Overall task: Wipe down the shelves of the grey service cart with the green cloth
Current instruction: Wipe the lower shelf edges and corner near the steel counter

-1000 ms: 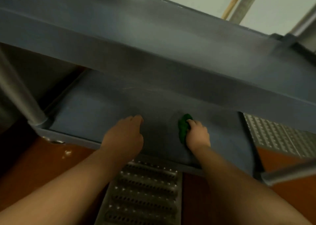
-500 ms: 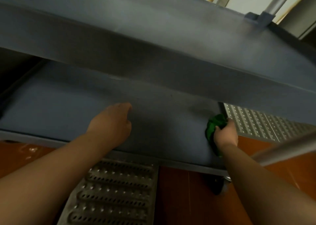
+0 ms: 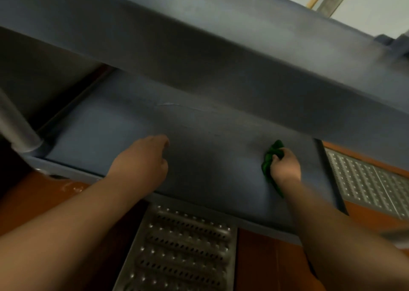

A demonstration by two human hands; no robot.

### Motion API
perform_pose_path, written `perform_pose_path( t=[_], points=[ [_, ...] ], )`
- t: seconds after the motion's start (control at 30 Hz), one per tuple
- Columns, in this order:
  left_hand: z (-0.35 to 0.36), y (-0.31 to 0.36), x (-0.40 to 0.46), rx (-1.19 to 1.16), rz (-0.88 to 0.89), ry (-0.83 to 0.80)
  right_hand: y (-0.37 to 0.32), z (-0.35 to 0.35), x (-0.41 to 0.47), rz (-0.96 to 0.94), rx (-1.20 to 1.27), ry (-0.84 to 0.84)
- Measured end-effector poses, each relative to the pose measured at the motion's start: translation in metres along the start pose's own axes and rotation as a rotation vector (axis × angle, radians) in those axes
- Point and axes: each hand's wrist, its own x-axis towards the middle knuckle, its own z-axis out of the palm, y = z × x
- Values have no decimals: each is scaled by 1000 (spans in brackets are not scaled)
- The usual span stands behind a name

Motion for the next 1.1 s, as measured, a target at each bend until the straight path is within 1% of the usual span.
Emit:
perform_pose_path(
  t=[0.1, 0.33, 0.47, 0.57, 0.63, 0.73, 0.93, 1.0, 1.1],
  points=[
    [-14, -21, 3, -19, -17, 29, -24, 19, -6, -33, 0, -8],
    [-40, -75, 0, -59, -111, 35, -99, 67, -26, -114, 14, -37],
    [-59, -103, -4, -48, -111, 88, -145, 97, -38, -159, 7, -74],
    [-73, -120, -7, -106, -142, 127, -184, 121, -57, -222, 10, -115],
    [-81, -127, -10, -124, -177, 126, -212, 138, -75, -275, 22, -150],
    [-88, -137, -17, -107, -175, 150, -254, 163, -103, -342, 34, -215],
    [-105, -153, -37, -202, -180, 153, -324, 198, -151, -418, 43, -303],
    [-110, -160, -42, -226, -205, 154, -340, 209, -169, -474, 50, -322],
    [-113, -169, -47, -241, -239, 156, -359, 224, -195, -624, 37, -372]
  ],
)
